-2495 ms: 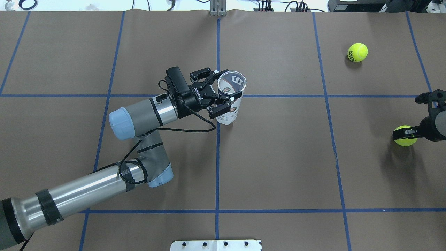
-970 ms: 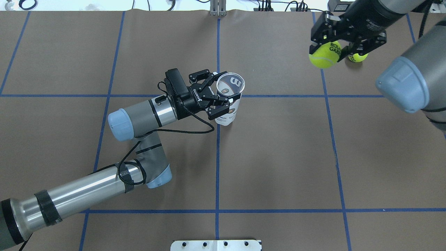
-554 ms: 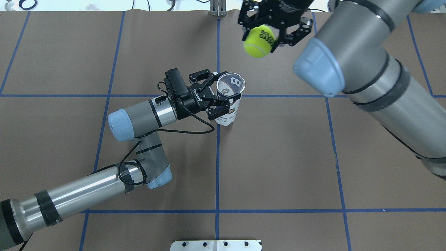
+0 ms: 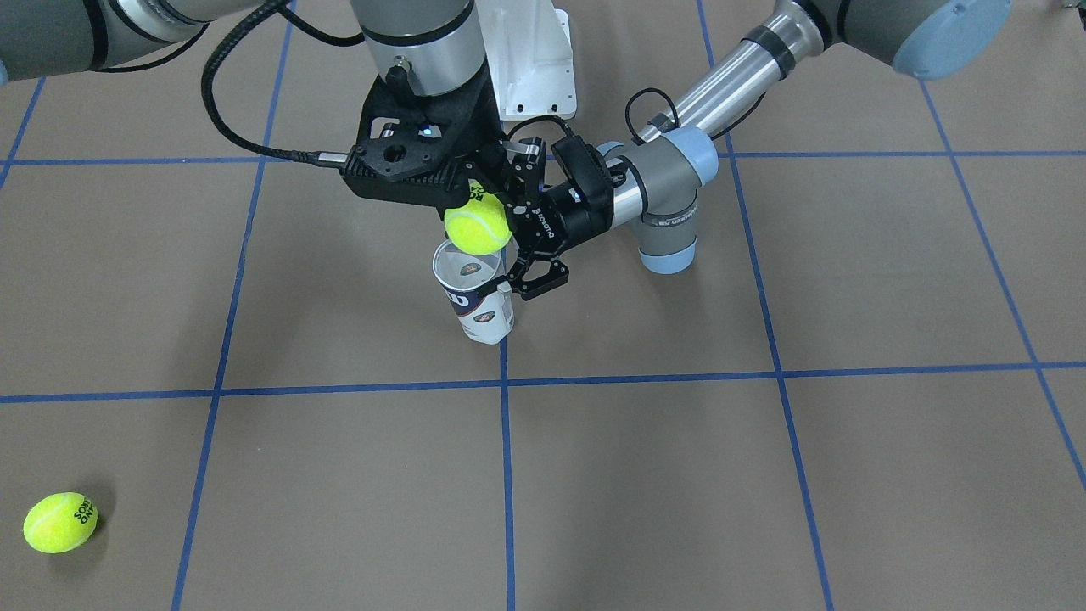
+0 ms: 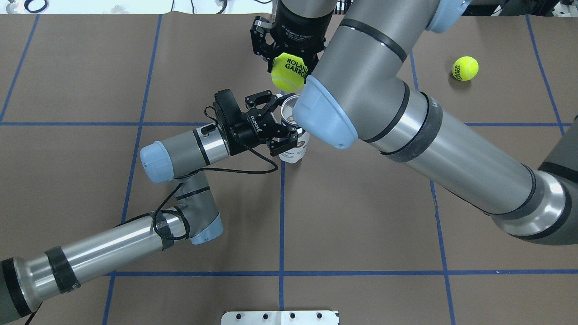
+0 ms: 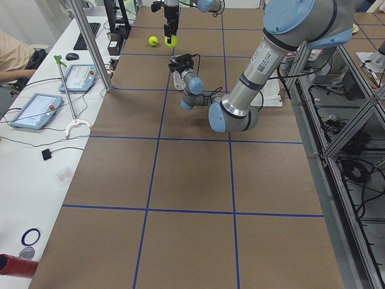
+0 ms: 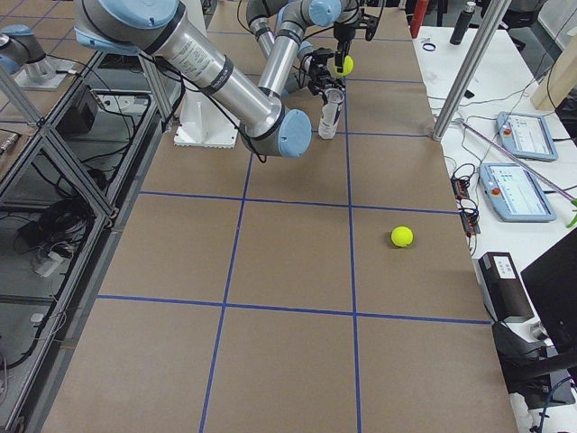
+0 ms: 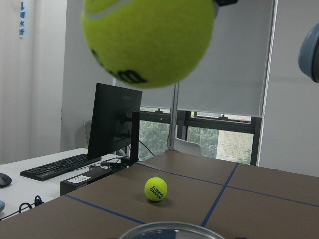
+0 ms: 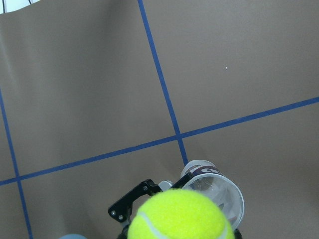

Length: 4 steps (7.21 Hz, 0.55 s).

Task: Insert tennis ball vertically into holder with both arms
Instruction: 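Lower the ball into the can and open the right gripper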

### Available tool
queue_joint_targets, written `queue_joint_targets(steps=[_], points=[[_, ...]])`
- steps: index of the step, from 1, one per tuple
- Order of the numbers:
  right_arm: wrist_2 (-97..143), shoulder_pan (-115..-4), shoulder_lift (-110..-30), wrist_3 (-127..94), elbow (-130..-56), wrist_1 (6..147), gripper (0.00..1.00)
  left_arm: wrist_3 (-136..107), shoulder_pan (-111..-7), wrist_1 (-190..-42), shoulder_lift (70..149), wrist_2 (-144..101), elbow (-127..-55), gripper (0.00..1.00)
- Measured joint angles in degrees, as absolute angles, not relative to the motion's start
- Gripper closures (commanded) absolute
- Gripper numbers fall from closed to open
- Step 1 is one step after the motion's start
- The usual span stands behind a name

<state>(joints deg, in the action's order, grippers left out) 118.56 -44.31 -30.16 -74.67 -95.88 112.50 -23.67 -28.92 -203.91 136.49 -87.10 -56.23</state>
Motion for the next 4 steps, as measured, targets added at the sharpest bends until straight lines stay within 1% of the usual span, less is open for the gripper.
queue_joint_targets(steps=[1,2,3,4], points=[[116.8,-43.1,-30.3,-74.6,-95.9,113.7,0.99,-23.7,-28.9,-203.9,136.5,-87.1,-56.1,0.23],[115.6,-42.4,-30.6,-74.3,-95.9,114.4,0.94,-23.6,-28.9,-203.9,136.5,-87.1,-56.1,0.23],[115.0,-42.0,-31.1,-74.0,-96.0,114.7,0.84,-23.6,-28.9,-203.9,136.5,-87.2,-56.0,0.23],[114.8,-41.9,-31.6,-73.7,-96.1,114.8,0.76,-23.6,-28.9,-203.9,136.4,-87.2,-56.0,0.23]])
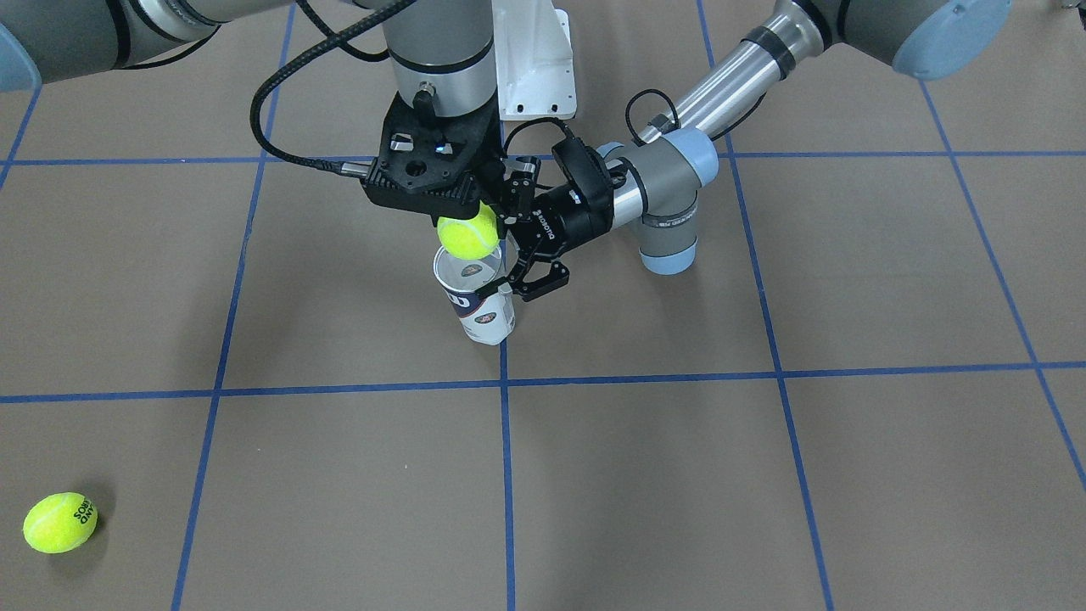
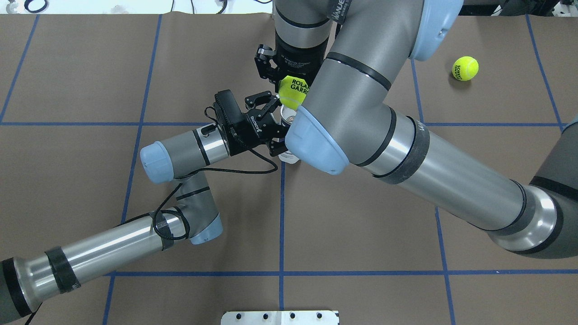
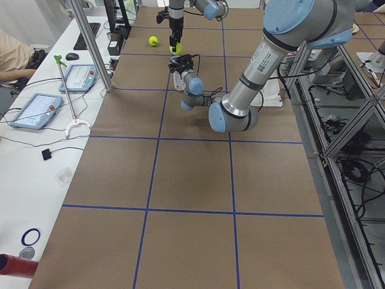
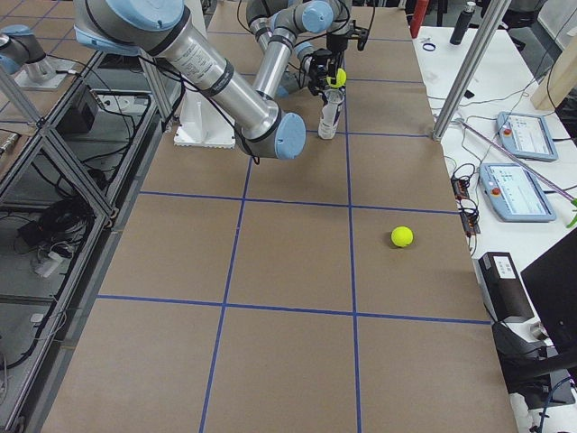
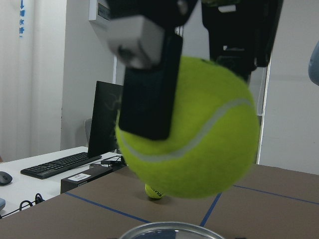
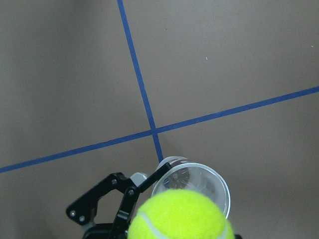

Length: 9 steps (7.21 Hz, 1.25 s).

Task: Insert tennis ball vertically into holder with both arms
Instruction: 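Lower the ball into the can and open the right gripper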

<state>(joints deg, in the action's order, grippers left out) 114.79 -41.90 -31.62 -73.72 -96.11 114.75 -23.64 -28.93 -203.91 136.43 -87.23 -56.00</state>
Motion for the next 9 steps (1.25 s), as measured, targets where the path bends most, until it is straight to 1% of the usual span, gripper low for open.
queue_joint_targets(steps=[1,2,3,4,5,8,9], points=[[114.7,-41.8,-32.0,-73.6,-96.2,114.8,0.72,-23.6,-29.0,-204.0,136.3,-87.3,-56.0,0.23],[114.5,-41.8,-32.1,-73.5,-96.2,114.8,0.56,-23.6,-29.1,-204.1,136.2,-87.3,-56.0,0.23],[114.1,-41.5,-32.2,-73.5,-96.2,114.8,0.34,-23.6,-29.1,-204.3,136.2,-87.3,-56.0,0.23],[113.2,-41.2,-32.2,-73.5,-96.1,114.7,0.06,-23.6,-29.1,-204.4,136.2,-87.3,-56.0,0.23],[112.3,-40.8,-32.2,-73.5,-96.0,114.7,0.02,-23.6,-29.1,-204.4,136.1,-87.3,-56.0,0.23],[111.0,-40.2,-32.2,-73.5,-95.9,114.6,0.02,-23.7,-29.1,-204.4,136.1,-87.4,-55.9,0.23],[111.0,-40.1,-32.1,-73.5,-95.9,114.5,0.02,-23.7,-29.1,-204.4,136.1,-87.4,-55.9,0.17]])
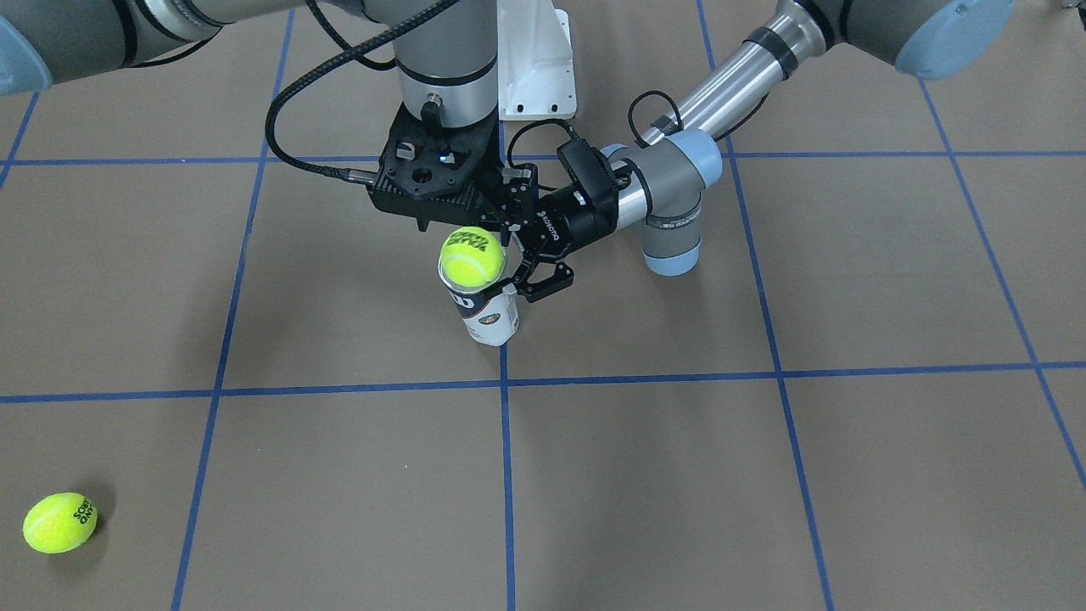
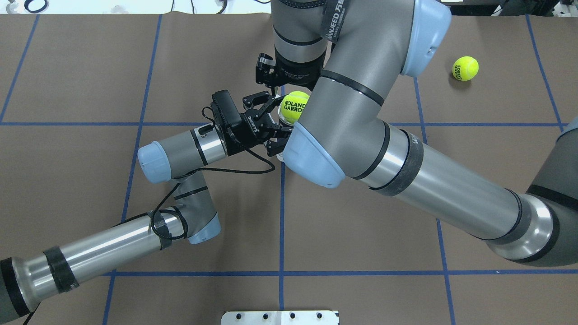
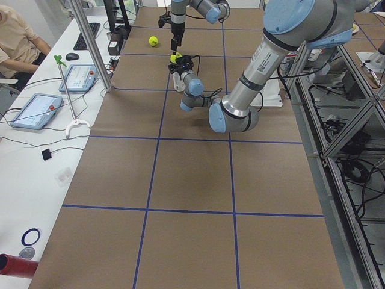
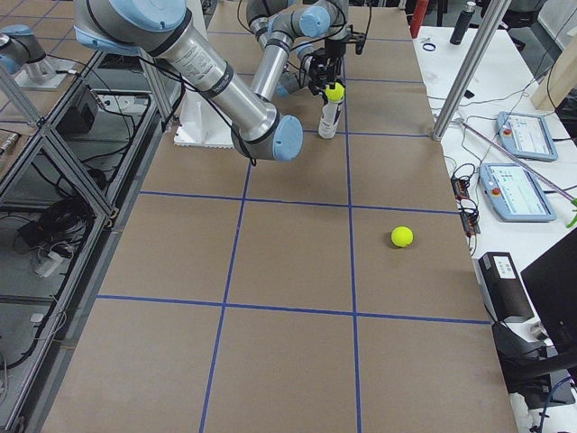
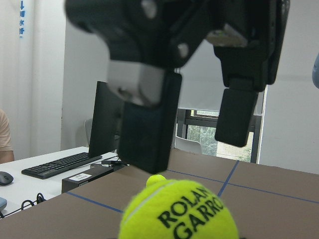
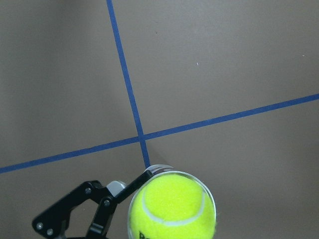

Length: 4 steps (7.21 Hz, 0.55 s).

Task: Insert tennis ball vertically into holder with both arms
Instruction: 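Lower the ball into the can and open the right gripper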

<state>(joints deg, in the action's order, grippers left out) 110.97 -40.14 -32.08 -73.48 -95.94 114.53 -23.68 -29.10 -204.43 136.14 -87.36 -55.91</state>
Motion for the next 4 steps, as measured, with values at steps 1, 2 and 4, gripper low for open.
queue_joint_targets(steps=[1,2,4], points=[[111.0,-40.1,-32.0,-73.5,-96.0,114.5,0.02,-23.7,-29.2,-204.4,136.1,-87.3,-55.9,0.11],[111.0,-40.1,-32.0,-73.5,-96.1,114.5,0.02,-23.6,-29.3,-204.4,136.1,-87.2,-55.9,0.08],[111.1,-40.1,-32.0,-73.5,-96.3,114.4,0.02,-23.6,-29.7,-204.4,136.0,-87.1,-56.0,0.04]])
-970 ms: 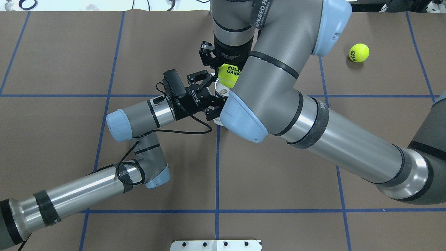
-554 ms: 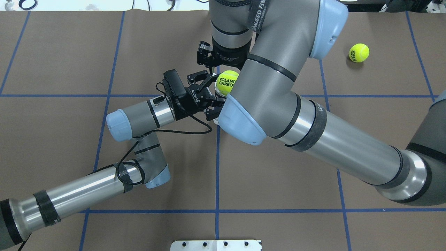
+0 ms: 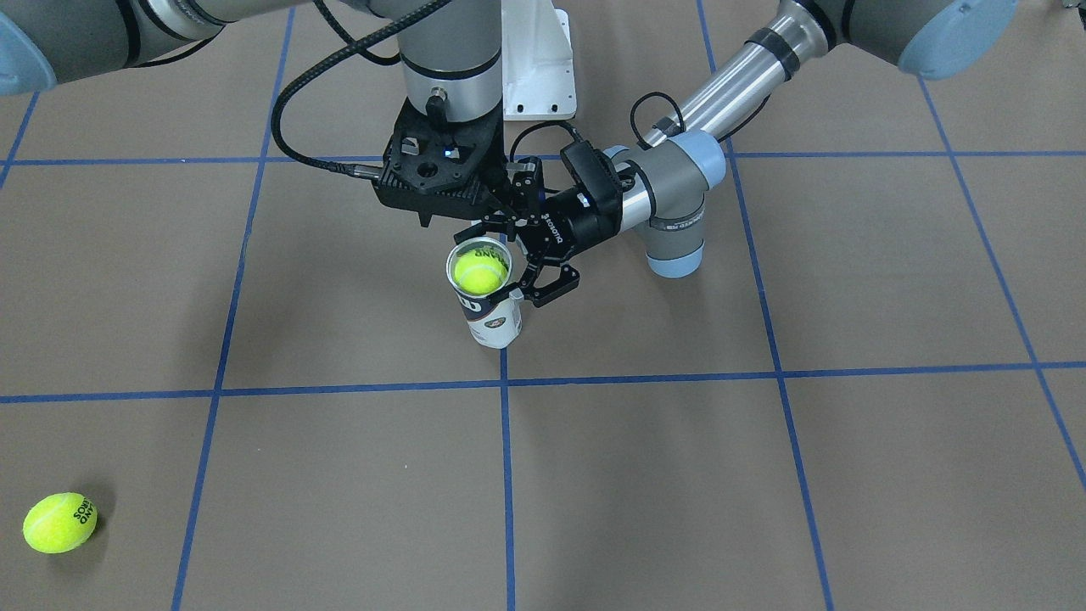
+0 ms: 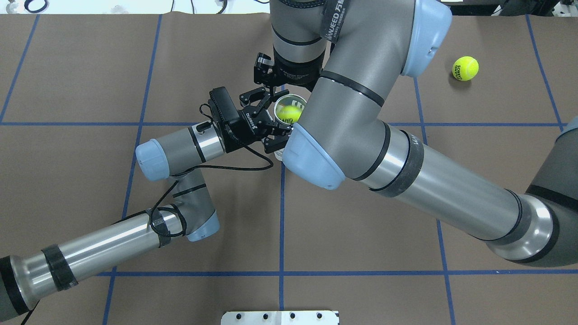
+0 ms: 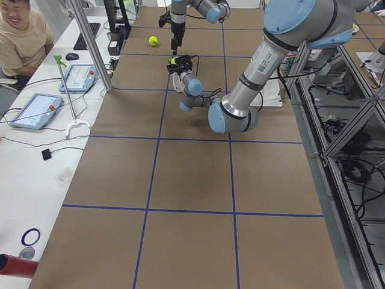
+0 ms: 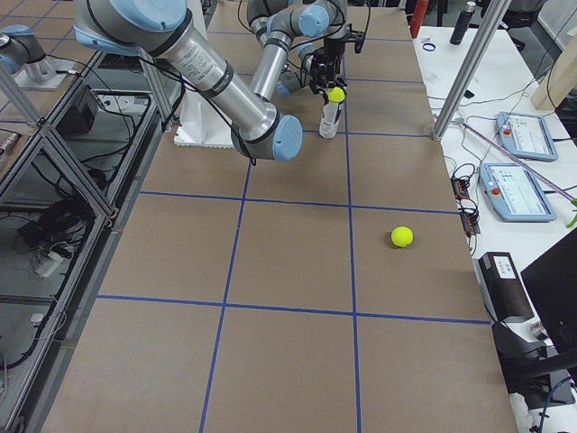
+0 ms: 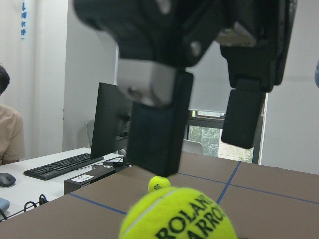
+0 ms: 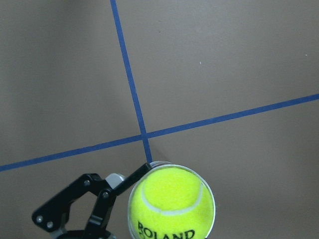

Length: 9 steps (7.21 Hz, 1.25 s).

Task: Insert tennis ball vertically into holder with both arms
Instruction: 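Lower the ball into the can and open the right gripper, then move the right gripper to the second yellow tennis ball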

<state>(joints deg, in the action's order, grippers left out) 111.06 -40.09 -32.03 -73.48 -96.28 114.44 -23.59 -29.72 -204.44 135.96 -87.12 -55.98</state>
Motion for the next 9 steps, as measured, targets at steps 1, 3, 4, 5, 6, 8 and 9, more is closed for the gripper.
queue_joint_targets(steps=[1,3,4,5,6,8,9], points=[[111.1,-40.1,-32.2,-73.4,-96.4,114.4,0.02,-23.5,-29.9,-204.4,135.8,-87.1,-56.0,0.02],[111.1,-40.2,-34.3,-71.2,-98.2,114.3,0.02,-23.1,-30.1,-204.4,135.7,-87.1,-56.0,0.02],[111.3,-40.8,-36.5,-68.7,-100.1,114.3,0.02,-22.3,-30.1,-204.3,135.5,-87.1,-56.0,0.01],[111.8,-42.0,-38.5,-65.4,-101.4,114.2,0.02,-21.7,-30.0,-204.3,135.3,-87.1,-56.0,0.01],[113.4,-44.2,-40.7,-60.7,-102.0,113.7,0.02,-21.4,-29.9,-204.2,135.1,-87.1,-56.0,0.01],[119.4,-51.4,-48.7,-46.8,-102.2,108.7,0.02,-21.4,-29.7,-204.1,134.9,-87.1,-56.2,0.01],[122.1,-55.9,-53.1,-37.8,-100.8,105.7,0.02,-21.4,-29.5,-204.1,134.6,-87.1,-56.3,0.01]])
